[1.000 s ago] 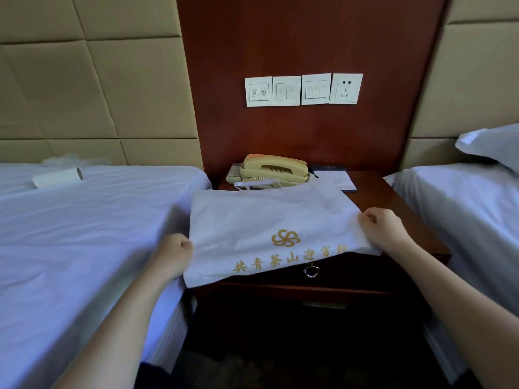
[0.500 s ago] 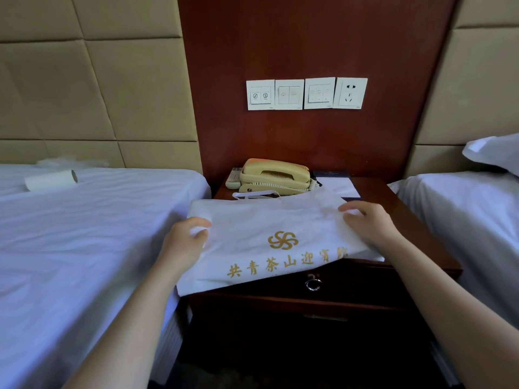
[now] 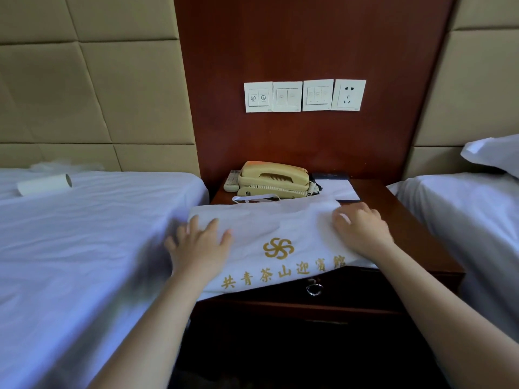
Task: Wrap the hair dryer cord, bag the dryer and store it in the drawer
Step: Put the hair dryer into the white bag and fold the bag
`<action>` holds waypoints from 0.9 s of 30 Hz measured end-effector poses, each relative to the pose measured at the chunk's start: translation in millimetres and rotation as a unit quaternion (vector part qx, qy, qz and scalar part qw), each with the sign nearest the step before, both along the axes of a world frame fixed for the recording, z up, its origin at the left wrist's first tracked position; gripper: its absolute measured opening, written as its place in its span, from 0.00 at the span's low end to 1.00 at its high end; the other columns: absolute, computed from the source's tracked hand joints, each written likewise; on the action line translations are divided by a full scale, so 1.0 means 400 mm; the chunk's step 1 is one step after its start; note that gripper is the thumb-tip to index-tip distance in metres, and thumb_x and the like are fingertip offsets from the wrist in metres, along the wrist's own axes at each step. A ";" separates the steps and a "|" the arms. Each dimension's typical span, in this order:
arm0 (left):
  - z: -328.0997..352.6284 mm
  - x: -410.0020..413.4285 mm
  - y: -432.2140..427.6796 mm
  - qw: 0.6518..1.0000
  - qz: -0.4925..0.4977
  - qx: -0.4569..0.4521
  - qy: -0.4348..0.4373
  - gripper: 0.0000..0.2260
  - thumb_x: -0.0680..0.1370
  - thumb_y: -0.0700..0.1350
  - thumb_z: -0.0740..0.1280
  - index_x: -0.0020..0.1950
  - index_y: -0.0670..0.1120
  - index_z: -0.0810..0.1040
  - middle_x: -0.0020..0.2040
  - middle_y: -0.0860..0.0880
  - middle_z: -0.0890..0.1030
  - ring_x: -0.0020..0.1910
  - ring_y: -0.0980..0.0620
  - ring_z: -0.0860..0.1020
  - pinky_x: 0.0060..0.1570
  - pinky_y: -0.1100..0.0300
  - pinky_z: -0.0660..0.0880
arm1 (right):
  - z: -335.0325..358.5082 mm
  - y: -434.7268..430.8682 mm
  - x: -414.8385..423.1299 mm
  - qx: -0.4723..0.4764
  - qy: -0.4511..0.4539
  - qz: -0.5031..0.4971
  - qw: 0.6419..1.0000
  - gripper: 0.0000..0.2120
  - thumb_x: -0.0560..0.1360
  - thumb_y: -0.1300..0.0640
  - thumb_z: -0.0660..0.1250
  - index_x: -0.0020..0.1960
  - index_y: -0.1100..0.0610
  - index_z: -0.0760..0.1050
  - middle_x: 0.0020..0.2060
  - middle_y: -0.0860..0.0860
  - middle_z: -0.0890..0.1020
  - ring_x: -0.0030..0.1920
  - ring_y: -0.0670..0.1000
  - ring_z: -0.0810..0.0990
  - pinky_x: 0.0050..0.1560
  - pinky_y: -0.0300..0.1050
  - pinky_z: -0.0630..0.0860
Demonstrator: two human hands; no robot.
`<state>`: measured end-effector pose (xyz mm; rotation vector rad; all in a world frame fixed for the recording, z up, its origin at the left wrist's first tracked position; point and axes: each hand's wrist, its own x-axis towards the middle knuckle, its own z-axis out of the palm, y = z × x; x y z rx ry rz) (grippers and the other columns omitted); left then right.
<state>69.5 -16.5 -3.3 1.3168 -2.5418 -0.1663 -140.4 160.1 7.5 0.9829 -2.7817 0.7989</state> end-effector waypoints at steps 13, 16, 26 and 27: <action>-0.022 -0.057 0.028 0.993 -0.074 0.084 -0.023 0.22 0.80 0.60 0.49 0.73 0.57 0.62 0.76 0.54 0.59 0.75 0.49 0.57 0.69 0.44 0.51 | -0.022 -0.098 0.091 0.126 0.003 0.140 0.982 0.28 0.74 0.31 0.50 0.71 0.40 0.63 0.73 0.44 0.63 0.73 0.59 0.58 0.68 0.60 0.64; -0.015 -0.011 0.063 0.984 -0.080 -0.073 0.138 0.12 0.79 0.51 0.60 0.57 0.47 0.75 0.58 0.48 0.77 0.60 0.46 0.72 0.57 0.52 0.65 | -0.018 -0.084 0.096 0.139 0.000 0.132 0.981 0.32 0.71 0.28 0.52 0.71 0.41 0.62 0.74 0.43 0.62 0.73 0.61 0.58 0.68 0.60 0.65; -0.089 0.098 0.171 0.786 -0.137 0.589 0.127 0.12 0.78 0.57 0.60 0.54 0.51 0.74 0.49 0.45 0.82 0.42 0.50 0.82 0.45 0.59 0.77 | -0.003 -0.009 0.163 0.158 0.045 0.118 0.979 0.28 0.72 0.33 0.56 0.68 0.44 0.68 0.71 0.43 0.64 0.67 0.60 0.64 0.51 0.51 0.66; -0.102 0.084 0.175 0.759 -0.119 0.602 0.220 0.11 0.77 0.55 0.63 0.56 0.52 0.74 0.52 0.47 0.81 0.47 0.49 0.82 0.54 0.55 0.75 | -0.003 0.001 0.170 0.161 0.049 0.118 0.979 0.28 0.72 0.33 0.56 0.68 0.44 0.68 0.71 0.44 0.63 0.67 0.60 0.63 0.51 0.51 0.66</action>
